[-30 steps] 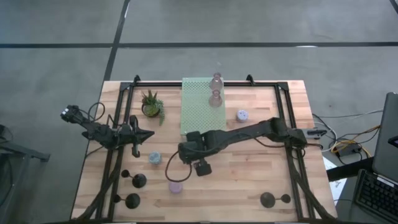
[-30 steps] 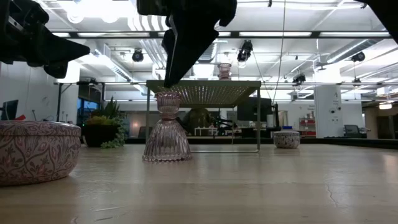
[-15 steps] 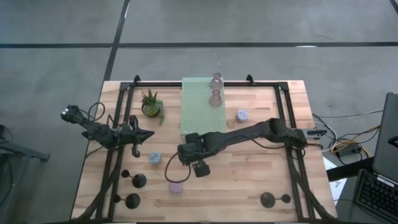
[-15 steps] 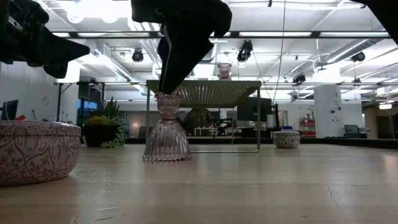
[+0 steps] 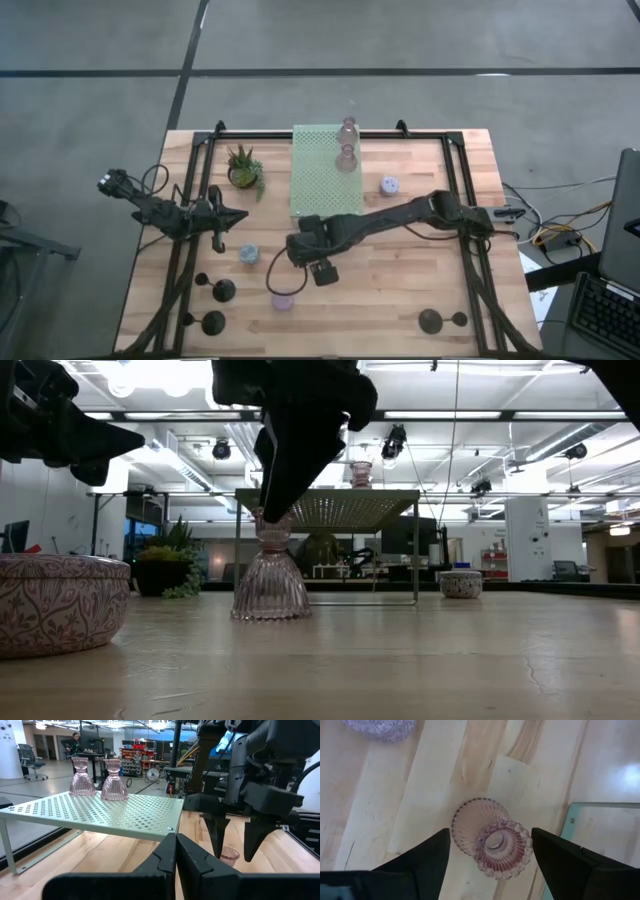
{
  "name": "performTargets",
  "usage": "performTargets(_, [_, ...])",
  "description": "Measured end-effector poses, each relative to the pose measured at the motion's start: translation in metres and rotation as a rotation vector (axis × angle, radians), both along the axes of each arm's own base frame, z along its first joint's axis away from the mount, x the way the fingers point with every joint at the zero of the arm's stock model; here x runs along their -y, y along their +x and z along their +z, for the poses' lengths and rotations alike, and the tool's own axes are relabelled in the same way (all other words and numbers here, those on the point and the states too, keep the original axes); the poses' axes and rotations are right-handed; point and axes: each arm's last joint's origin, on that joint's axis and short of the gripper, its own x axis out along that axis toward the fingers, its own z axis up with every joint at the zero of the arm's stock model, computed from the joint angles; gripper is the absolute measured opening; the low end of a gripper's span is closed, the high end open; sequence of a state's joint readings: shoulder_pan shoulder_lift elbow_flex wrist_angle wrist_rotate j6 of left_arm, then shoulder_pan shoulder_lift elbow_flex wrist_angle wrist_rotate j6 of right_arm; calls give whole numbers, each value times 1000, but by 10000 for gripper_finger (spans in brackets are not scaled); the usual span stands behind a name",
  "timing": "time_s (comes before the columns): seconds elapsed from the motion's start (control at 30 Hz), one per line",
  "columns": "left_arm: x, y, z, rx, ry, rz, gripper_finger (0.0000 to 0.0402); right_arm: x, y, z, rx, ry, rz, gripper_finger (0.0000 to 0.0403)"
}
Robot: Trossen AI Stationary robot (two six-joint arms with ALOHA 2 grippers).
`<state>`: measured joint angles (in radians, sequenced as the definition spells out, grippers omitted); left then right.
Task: Pick & Place candle stick holders
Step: Put the pink glass candle holder on the shelf aligned with the other pink glass candle holder
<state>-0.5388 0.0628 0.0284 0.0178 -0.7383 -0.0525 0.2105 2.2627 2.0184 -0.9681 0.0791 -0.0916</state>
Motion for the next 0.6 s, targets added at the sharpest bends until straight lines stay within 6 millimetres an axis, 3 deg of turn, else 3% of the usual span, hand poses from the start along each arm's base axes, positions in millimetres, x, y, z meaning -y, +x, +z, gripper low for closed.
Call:
performTargets(0.2, [0, 0, 0, 1, 0, 0, 14, -1, -2, -11, -16, -1, -2, 255])
performTargets(0.6, [0, 0, 0, 1, 0, 0, 14, -7, -3, -12, -15, 0, 3, 222])
